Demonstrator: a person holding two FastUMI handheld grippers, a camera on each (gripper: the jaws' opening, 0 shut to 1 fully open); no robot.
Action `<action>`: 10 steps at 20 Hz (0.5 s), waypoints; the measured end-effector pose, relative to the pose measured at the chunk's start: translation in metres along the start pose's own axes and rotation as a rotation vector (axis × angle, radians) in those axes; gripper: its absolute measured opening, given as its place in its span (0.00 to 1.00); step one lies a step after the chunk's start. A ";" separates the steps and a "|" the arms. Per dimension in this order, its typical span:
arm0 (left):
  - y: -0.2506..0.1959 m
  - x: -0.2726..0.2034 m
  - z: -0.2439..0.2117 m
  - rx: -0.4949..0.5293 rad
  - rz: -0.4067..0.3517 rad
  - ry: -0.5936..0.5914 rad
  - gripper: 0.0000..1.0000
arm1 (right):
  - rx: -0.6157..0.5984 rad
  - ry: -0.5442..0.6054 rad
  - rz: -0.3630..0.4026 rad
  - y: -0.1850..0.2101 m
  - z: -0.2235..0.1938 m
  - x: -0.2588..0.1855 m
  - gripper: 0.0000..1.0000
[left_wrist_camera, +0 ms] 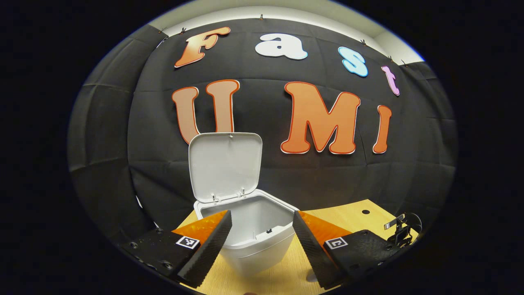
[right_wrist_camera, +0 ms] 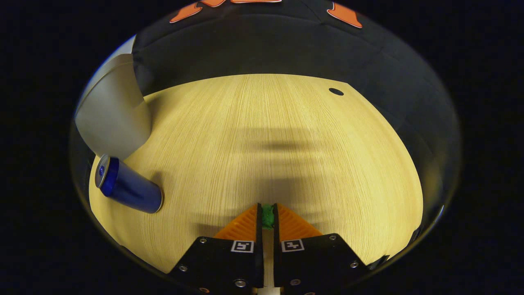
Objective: Press the lid of the desktop garbage bin to open it, pick up the crumpled paper on the desktop and throw it into the bin, then pick up the pop can on the desktop and drop it into the bin, and finally close the garbage bin lid.
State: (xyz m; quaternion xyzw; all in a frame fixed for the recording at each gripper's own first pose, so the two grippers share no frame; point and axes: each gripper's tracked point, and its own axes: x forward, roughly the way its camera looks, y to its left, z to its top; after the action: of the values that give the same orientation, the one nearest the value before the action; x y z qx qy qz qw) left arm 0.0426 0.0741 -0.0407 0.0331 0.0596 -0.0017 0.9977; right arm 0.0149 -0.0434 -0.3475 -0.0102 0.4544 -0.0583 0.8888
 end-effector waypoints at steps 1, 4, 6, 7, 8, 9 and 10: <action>-0.002 0.000 0.000 -0.005 -0.003 0.000 0.95 | 0.009 0.000 0.015 0.002 0.004 -0.005 0.08; -0.003 -0.003 0.000 -0.006 -0.003 0.000 0.95 | 0.016 -0.023 0.045 0.006 0.024 -0.028 0.14; -0.005 -0.005 0.002 -0.008 -0.005 -0.006 0.95 | 0.009 -0.045 0.060 0.006 0.046 -0.049 0.05; -0.006 -0.006 0.002 -0.010 -0.007 -0.009 0.95 | 0.006 -0.061 0.067 0.005 0.060 -0.061 0.05; -0.007 -0.007 0.003 -0.012 -0.010 -0.008 0.95 | 0.003 -0.078 0.075 0.005 0.076 -0.074 0.05; -0.007 -0.008 0.001 -0.015 -0.011 -0.007 0.95 | -0.002 -0.088 0.077 0.004 0.092 -0.088 0.05; -0.009 -0.009 0.000 -0.020 -0.015 -0.004 0.95 | -0.021 -0.106 0.077 0.016 0.077 -0.096 0.04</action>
State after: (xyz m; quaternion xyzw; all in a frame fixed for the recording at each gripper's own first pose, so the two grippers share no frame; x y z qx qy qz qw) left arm 0.0333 0.0653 -0.0401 0.0225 0.0579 -0.0085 0.9980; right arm 0.0233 -0.0190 -0.2257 -0.0053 0.4072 -0.0186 0.9131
